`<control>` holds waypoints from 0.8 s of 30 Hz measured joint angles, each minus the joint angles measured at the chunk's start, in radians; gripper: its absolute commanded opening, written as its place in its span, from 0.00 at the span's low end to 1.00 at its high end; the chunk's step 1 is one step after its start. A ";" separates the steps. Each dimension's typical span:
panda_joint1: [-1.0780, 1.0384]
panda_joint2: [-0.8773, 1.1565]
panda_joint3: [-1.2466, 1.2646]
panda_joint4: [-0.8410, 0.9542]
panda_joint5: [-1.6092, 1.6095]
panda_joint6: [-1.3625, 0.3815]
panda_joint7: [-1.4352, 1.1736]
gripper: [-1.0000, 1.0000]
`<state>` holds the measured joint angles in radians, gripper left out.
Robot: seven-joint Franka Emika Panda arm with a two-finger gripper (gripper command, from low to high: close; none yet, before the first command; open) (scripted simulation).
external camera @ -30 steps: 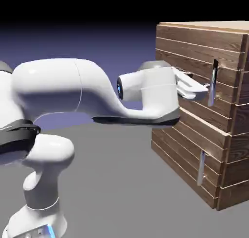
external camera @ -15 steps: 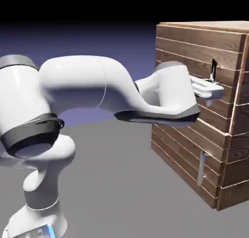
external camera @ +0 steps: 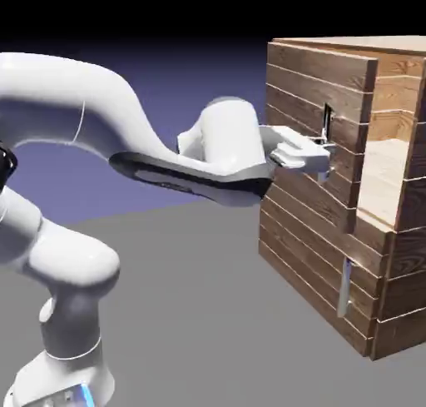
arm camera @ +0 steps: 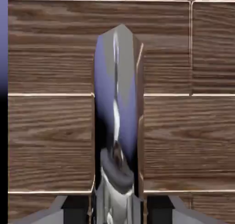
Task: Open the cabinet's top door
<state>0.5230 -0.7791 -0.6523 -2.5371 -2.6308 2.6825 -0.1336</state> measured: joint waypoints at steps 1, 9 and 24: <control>-0.034 -0.020 0.036 -0.030 0.040 -0.015 -0.023 0.00; -0.235 -0.200 0.308 -0.241 0.386 -0.136 -0.203 0.00; -0.265 -0.486 0.751 -0.437 1.039 -0.427 -0.472 0.00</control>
<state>0.2582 -1.2647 0.0983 -2.9739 -1.5922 2.2550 -0.6053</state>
